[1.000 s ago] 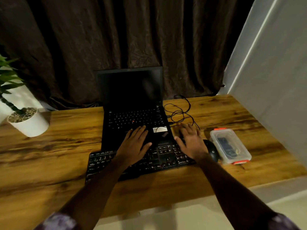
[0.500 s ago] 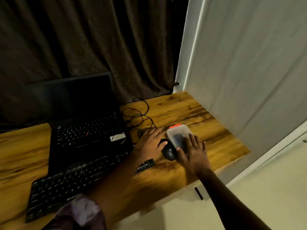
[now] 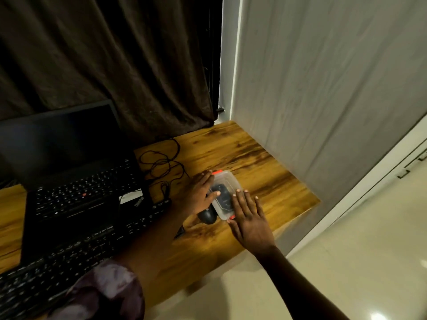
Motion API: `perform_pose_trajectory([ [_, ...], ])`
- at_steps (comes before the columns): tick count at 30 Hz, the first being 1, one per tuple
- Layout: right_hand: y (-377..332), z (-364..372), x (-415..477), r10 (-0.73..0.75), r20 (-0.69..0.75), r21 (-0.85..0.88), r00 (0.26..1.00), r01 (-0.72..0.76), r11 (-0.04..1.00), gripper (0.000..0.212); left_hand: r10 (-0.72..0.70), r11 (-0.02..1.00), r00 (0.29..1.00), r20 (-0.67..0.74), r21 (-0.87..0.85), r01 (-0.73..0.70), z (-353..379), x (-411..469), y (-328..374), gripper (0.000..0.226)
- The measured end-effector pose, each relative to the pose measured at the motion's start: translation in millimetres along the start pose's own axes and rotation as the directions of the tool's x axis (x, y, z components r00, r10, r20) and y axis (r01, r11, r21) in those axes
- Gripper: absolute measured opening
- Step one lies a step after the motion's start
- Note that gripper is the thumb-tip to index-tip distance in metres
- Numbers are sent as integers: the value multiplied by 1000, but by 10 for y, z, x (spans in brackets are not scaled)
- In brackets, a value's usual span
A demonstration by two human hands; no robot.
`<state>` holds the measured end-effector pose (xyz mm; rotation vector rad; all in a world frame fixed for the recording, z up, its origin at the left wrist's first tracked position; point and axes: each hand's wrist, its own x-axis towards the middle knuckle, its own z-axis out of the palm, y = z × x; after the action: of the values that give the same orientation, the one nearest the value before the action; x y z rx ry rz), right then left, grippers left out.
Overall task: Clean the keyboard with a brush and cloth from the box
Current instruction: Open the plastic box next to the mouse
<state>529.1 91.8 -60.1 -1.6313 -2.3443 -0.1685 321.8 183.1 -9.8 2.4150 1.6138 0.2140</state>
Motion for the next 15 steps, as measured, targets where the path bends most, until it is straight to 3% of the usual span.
perform_pose_trajectory([
  [10,58,65,-53,-73,-90,54,993,78,995,62,8,998,1000,-21,66,-6,-3,17,-6,71],
  [13,29,30,-105,-51,-122,184,991,73,980,67,-18,999,1000,-6,38,18,-34,16,20,71],
  [15,10,-14,-136,48,-130,348,990,0,937,73,-34,999,999,-29,-19,33,-50,12,47,67],
])
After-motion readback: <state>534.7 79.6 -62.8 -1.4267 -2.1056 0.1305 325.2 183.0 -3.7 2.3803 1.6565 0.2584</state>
